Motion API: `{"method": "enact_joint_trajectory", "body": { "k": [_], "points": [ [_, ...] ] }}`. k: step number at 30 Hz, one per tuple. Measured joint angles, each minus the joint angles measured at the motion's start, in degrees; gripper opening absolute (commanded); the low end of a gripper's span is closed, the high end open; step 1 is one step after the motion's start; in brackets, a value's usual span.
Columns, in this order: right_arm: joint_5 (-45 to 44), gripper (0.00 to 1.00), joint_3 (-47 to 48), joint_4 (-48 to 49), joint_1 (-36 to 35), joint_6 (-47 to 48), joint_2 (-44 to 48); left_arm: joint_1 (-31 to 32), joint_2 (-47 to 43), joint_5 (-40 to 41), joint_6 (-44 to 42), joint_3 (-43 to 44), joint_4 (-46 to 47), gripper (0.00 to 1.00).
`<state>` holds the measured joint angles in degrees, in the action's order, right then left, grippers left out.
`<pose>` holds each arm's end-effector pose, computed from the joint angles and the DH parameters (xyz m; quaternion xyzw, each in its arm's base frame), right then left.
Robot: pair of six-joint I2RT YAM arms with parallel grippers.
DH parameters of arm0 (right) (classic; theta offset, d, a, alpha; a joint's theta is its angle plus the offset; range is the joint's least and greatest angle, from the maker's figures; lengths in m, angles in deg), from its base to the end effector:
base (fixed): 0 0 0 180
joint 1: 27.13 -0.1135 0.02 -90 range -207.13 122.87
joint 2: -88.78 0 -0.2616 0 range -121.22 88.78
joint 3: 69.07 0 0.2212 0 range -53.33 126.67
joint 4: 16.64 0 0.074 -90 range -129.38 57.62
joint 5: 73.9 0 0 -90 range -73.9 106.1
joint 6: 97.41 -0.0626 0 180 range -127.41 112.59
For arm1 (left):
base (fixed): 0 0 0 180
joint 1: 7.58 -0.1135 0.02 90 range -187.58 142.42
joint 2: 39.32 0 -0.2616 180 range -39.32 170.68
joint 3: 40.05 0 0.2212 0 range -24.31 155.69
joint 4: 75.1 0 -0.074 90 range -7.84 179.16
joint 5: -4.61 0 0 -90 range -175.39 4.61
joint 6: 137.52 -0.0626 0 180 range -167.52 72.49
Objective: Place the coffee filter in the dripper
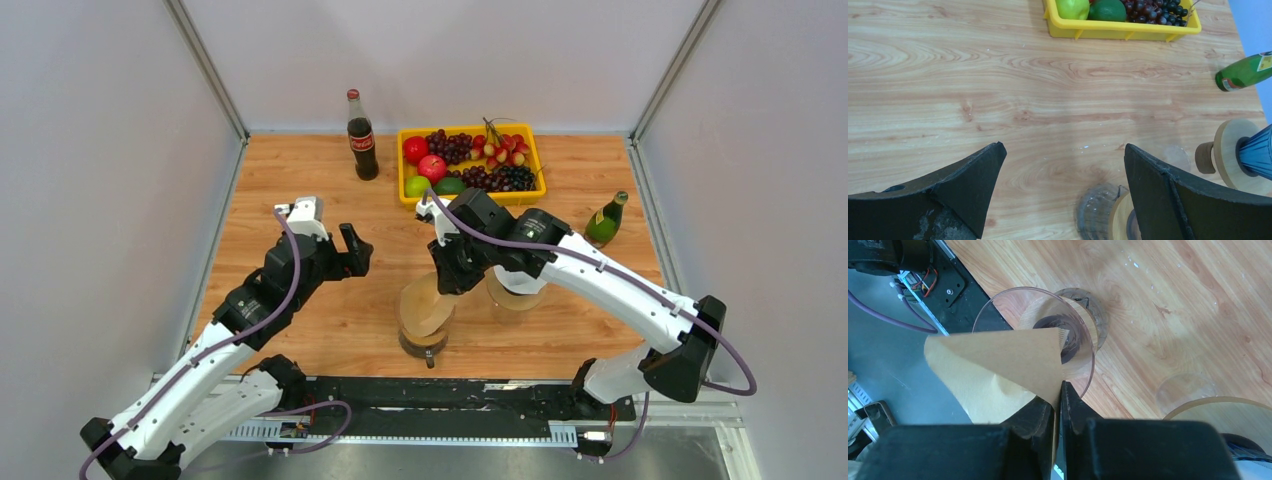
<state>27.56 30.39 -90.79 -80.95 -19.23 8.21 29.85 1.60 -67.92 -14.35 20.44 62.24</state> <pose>0.1455 0.2201 0.3320 -0.3681 0.8759 0.2411 0.1980 0.1335 -0.0785 0.3065 -0.0530 0.8272 -0.2115 0.5179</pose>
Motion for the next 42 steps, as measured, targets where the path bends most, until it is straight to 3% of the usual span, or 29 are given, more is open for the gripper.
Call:
{"method": "enact_joint_trajectory", "body": {
  "k": [17, 23, 29, 34, 42],
  "points": [
    [0.63, 0.32, 0.07, -1.81, -0.90, 1.90, -1.14, -0.04, 0.07, 0.63, -0.02, -0.59, -1.01, 1.00],
    [-1.55, 0.50, 1.18, -2.21, -1.20, 2.34, -1.14, -0.04, 0.07, 0.61, -0.02, -0.59, -1.01, 1.00],
    [-3.08, 0.49, 4.13, -1.53, -1.25, 2.95, 0.24, -0.04, 0.07, 0.61, -0.02, -0.59, -1.01, 1.00],
    [-2.99, 0.36, 4.52, -0.09, -2.01, 3.30, 2.51, -0.04, 0.07, 0.68, -0.02, -0.59, -1.01, 1.00],
    [-3.08, 0.31, 4.50, 1.84, -8.46, 4.44, 2.01, -0.04, 0.07, 0.68, 0.00, -0.59, -1.18, 1.00]
  ]
}}
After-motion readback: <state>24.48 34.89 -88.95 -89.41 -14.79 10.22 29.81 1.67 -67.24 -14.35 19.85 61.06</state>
